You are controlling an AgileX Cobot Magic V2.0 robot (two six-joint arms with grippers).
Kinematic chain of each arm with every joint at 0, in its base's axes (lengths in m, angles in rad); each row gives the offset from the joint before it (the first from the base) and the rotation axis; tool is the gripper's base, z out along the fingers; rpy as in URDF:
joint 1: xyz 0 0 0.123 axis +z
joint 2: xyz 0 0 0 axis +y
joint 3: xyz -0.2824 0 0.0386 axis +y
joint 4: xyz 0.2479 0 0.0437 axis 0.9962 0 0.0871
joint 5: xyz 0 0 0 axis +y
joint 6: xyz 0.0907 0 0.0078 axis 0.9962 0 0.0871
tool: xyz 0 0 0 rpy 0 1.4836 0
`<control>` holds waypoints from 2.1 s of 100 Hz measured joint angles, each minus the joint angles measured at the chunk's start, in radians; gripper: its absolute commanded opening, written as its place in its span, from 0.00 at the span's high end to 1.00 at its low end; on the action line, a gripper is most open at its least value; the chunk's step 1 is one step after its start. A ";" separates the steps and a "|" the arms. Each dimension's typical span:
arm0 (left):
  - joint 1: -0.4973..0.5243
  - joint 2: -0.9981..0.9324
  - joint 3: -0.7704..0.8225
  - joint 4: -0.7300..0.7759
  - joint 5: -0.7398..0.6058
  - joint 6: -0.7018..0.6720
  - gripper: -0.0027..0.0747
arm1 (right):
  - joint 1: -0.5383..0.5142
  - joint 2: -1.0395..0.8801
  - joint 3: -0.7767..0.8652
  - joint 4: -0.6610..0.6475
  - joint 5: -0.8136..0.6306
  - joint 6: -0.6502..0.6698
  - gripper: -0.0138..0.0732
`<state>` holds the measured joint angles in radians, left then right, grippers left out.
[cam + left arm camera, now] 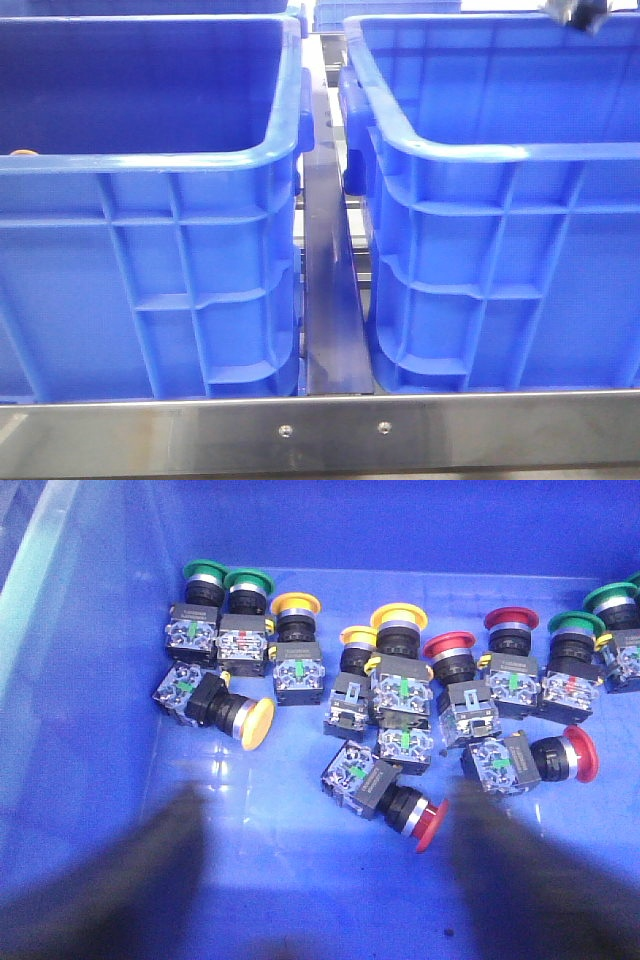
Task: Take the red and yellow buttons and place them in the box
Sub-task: 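Carry the red button into the empty bin and lower it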
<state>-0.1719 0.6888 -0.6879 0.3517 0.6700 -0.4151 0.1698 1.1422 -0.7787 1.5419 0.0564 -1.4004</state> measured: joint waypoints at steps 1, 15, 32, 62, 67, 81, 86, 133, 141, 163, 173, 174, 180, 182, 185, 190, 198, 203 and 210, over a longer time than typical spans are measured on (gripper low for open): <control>0.000 0.000 0.000 0.000 0.000 0.000 0.91 | 0.000 0.004 -0.003 0.002 0.001 -0.005 0.65; 0.000 0.000 0.000 0.000 0.000 0.000 0.99 | 0.000 0.100 -0.038 0.002 -0.014 -0.067 0.65; 0.000 0.000 0.000 0.000 0.000 0.001 0.99 | 0.000 0.243 -0.101 0.004 -0.041 -0.129 0.65; 0.000 0.000 0.000 0.002 0.000 0.001 0.99 | 0.000 0.479 -0.227 0.006 -0.083 -0.152 0.65; 0.000 0.000 0.000 0.003 0.000 0.001 0.99 | 0.000 0.508 -0.245 0.006 -0.087 -0.152 0.65; 0.000 0.000 0.000 0.003 0.000 0.001 0.99 | 0.000 0.577 -0.289 0.006 -0.106 -0.152 0.65; 0.000 0.000 0.000 0.003 0.000 0.001 0.99 | 0.000 0.597 -0.298 0.006 -0.114 -0.152 0.65; 0.000 0.000 0.000 0.003 0.000 0.001 0.99 | 0.000 0.647 -0.321 0.032 -0.139 -0.154 0.44; 0.000 0.000 0.000 0.003 0.000 0.001 0.99 | 0.000 0.645 -0.321 0.066 -0.145 -0.154 0.30; 0.000 0.000 0.000 0.006 0.000 0.001 0.99 | 0.000 0.606 -0.317 0.109 -0.160 -0.154 0.15; 0.000 0.000 0.000 0.010 0.000 0.001 0.99 | 0.000 0.559 -0.317 0.116 -0.161 -0.154 0.15; 0.000 0.000 0.000 0.010 0.000 0.001 0.99 | 0.000 0.551 -0.317 0.116 -0.161 -0.154 0.15; 0.000 0.000 0.000 0.010 0.000 0.001 0.99 | 0.000 0.517 -0.311 0.122 -0.163 -0.154 0.15; 0.000 0.000 0.000 0.010 0.000 0.001 0.99 | 0.000 0.502 -0.309 0.125 -0.163 -0.154 0.15; 0.000 0.000 0.000 0.010 0.000 0.001 0.99 | 0.000 0.482 -0.300 0.127 -0.163 -0.154 0.15; 0.000 0.000 0.000 0.011 0.000 0.001 0.99 | 0.000 0.437 -0.283 0.128 -0.163 -0.154 0.15; 0.000 0.000 0.000 0.013 0.000 0.001 0.99 | 0.000 0.362 -0.246 0.131 -0.163 -0.155 0.15; 0.000 0.000 0.000 0.013 0.000 0.001 0.99 | 0.000 0.310 -0.216 0.133 -0.165 -0.155 0.15; 0.000 0.000 0.000 0.013 0.000 0.001 0.99 | 0.000 0.231 -0.168 0.133 -0.174 -0.155 0.15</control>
<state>-0.1719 0.6888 -0.6879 0.3643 0.6695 -0.4136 0.1698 1.3728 -0.9464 1.6749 -0.1175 -1.5551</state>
